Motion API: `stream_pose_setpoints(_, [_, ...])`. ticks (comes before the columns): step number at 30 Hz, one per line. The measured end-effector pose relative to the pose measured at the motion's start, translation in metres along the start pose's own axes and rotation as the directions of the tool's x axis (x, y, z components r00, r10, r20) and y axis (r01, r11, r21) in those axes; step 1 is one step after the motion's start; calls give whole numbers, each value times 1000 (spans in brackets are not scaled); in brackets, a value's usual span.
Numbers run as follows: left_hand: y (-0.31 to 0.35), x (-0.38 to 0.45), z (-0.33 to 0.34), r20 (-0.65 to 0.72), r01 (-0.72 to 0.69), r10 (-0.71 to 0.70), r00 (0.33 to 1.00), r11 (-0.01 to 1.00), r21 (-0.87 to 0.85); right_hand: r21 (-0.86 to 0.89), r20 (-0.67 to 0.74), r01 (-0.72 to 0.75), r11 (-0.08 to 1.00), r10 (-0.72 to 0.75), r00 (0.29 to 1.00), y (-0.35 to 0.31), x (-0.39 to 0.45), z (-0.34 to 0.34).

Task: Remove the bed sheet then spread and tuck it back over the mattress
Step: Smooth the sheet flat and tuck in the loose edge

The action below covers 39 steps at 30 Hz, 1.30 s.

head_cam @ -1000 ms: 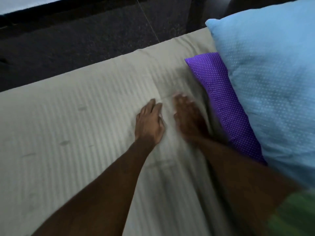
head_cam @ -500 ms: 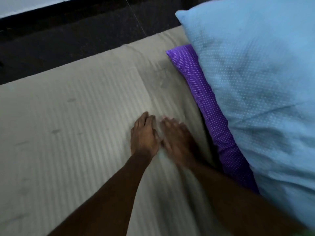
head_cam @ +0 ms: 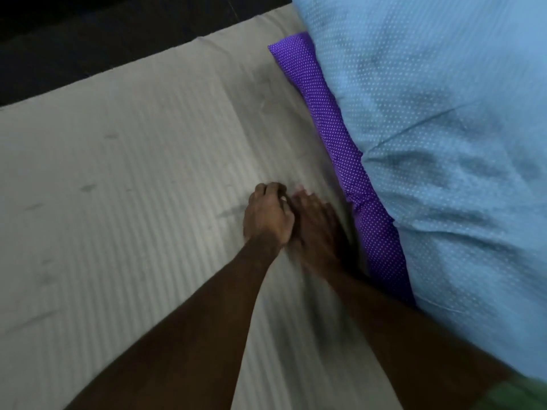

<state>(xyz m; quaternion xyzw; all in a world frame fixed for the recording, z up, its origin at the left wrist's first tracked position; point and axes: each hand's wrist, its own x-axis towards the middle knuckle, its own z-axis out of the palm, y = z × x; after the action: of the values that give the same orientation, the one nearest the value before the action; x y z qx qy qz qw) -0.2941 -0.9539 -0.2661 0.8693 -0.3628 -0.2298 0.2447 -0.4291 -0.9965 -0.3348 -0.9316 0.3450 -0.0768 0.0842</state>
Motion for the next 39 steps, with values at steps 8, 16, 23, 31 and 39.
stream_pose_setpoints(8, [-3, -54, 22, -49, 89, -94, 994, 991, -104, 143, 43, -403, 904, 401, 915, -36, -26, -21])
stream_pose_setpoints(16, [7, -102, 32, 2, 116, -116, 993, 991, -70, 220, 7, -204, 954, 207, 978, 22, -86, -24])
stream_pose_setpoints(23, [8, -121, 44, -16, 123, -125, 992, 989, -81, 176, 97, -361, 916, 348, 932, -13, -96, -42])
stream_pose_setpoints(31, [-1, -202, 57, 125, 99, -94, 988, 995, -29, 34, 451, -500, 865, 433, 780, -27, -153, -55])
stream_pose_setpoints(39, [81, -196, -14, 164, 322, -294, 941, 929, -180, 229, 590, -528, 818, 315, 743, -35, -139, -169])
